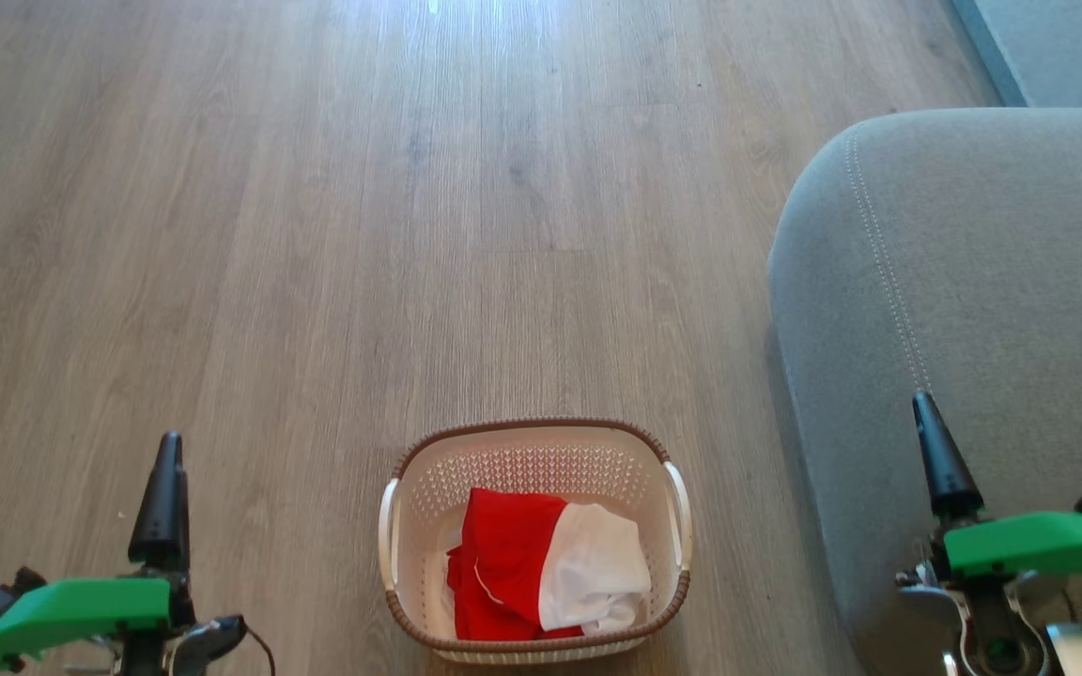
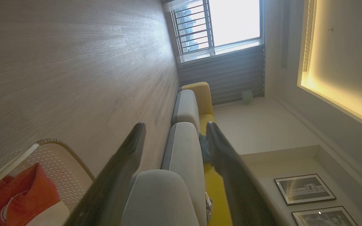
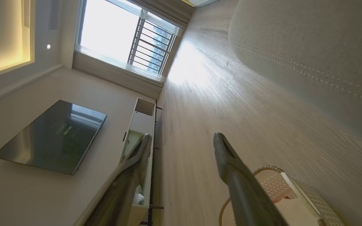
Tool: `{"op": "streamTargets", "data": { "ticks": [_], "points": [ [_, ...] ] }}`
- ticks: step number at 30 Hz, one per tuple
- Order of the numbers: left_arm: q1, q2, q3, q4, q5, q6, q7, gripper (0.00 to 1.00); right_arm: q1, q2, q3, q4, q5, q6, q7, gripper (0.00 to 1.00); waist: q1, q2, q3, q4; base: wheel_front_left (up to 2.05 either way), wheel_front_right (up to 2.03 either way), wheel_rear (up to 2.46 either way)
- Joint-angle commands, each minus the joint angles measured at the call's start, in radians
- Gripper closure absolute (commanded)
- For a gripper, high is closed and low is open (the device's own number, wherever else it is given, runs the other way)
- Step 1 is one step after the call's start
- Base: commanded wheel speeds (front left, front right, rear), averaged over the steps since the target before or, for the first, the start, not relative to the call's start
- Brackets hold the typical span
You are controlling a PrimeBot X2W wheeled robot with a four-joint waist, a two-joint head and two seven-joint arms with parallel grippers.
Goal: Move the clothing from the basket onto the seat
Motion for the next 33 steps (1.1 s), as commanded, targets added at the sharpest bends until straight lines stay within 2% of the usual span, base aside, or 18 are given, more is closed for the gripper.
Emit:
{"op": "streamTargets", "data": {
  "ticks": [1,15,24,33],
  "points": [
    [-0.06,0.007,0.024,-0.051,0.027,-0.003,-0.014,0.0,-0.066,-0.007,0.013,-0.054,-0.047,0.0,-0.011,0.0,0.0,0.0,0.001,0.001,0.0,0.0,0.0],
    [-0.072,0.009,0.046,-0.147,0.18,0.002,-0.052,0.0,-0.093,-0.008,0.066,-0.152,-0.316,0.0,-0.049,0.0,0.0,0.0,0.001,0.014,0.0,0.0,0.0],
    [-0.081,0.01,0.017,-0.245,0.354,0.072,-0.078,0.0,-0.107,-0.01,0.109,-0.18,-0.483,0.0,-0.076,0.0,0.0,0.0,0.003,0.019,0.0,0.0,0.0],
    [-0.082,0.011,-0.105,-0.356,0.648,0.181,-0.108,0.0,-0.112,-0.011,0.137,-0.2,-0.639,0.0,-0.105,0.0,0.0,0.0,0.006,0.024,0.0,0.0,0.0]
  ]
}}
